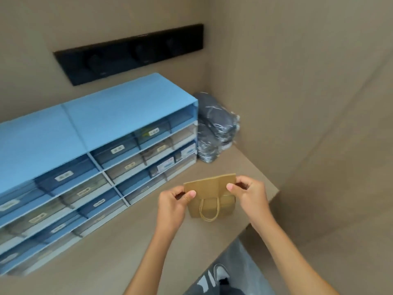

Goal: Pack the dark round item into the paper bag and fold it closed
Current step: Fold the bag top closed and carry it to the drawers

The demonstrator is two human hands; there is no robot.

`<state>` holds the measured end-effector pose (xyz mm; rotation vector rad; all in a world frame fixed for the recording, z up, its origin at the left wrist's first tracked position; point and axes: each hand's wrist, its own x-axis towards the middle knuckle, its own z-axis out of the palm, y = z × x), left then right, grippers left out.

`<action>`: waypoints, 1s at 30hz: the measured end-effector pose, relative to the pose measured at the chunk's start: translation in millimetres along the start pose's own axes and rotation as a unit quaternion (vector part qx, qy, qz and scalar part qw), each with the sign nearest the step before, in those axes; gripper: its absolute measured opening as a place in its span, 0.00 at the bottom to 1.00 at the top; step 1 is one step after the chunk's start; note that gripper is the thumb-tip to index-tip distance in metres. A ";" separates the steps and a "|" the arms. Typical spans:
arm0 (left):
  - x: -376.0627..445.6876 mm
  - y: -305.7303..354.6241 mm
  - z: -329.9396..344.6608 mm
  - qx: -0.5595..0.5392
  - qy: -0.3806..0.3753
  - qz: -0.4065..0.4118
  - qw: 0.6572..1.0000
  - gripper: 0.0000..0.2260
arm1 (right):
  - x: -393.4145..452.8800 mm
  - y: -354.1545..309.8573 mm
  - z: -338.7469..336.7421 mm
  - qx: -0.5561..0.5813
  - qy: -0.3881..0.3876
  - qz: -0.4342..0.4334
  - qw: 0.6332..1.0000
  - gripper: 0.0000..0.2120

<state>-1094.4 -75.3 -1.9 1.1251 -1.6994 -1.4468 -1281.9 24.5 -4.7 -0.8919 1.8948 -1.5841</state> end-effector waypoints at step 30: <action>10.6 -47.0 -7.0 0.060 0.237 -0.133 0.960 0.17 | 98.5 34.2 83.5 -0.034 -0.342 0.025 0.939 0.20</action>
